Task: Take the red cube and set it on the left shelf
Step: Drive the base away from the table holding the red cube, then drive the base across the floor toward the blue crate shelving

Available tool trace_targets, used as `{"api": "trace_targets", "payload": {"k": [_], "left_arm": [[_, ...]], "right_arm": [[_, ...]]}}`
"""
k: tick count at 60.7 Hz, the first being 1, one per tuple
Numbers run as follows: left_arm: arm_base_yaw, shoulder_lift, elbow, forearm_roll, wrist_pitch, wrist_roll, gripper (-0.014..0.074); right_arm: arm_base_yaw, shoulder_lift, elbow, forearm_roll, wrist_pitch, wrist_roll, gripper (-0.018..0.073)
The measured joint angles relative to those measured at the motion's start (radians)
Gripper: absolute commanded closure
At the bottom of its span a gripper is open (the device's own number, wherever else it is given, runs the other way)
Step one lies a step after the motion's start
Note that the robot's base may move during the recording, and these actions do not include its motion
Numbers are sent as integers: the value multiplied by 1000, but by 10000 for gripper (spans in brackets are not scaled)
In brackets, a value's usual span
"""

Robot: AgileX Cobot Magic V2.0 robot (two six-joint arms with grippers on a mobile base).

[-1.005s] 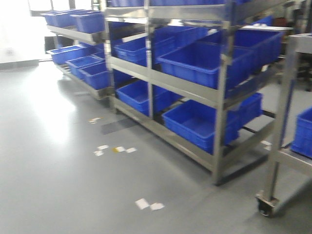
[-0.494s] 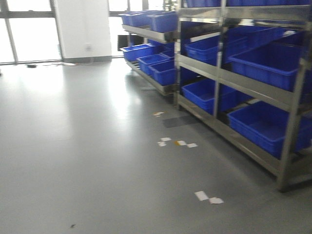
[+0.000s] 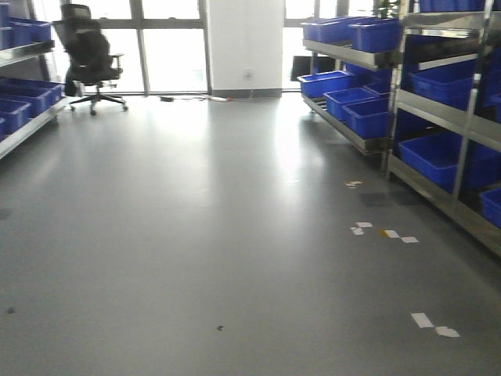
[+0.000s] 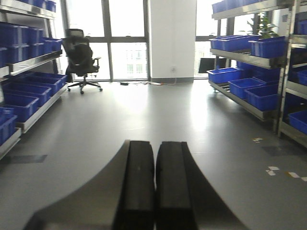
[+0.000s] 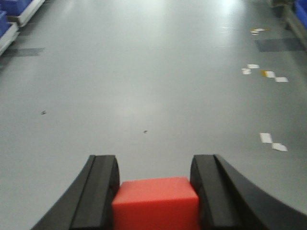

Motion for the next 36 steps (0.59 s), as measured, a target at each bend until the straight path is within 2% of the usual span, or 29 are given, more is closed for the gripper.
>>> {"api": "trace_targets", "payload": {"k": [36], "left_arm": [[0,0,0,0,0,0,495]], "right_arm": [[0,0,0,2,0,0,503]]}}
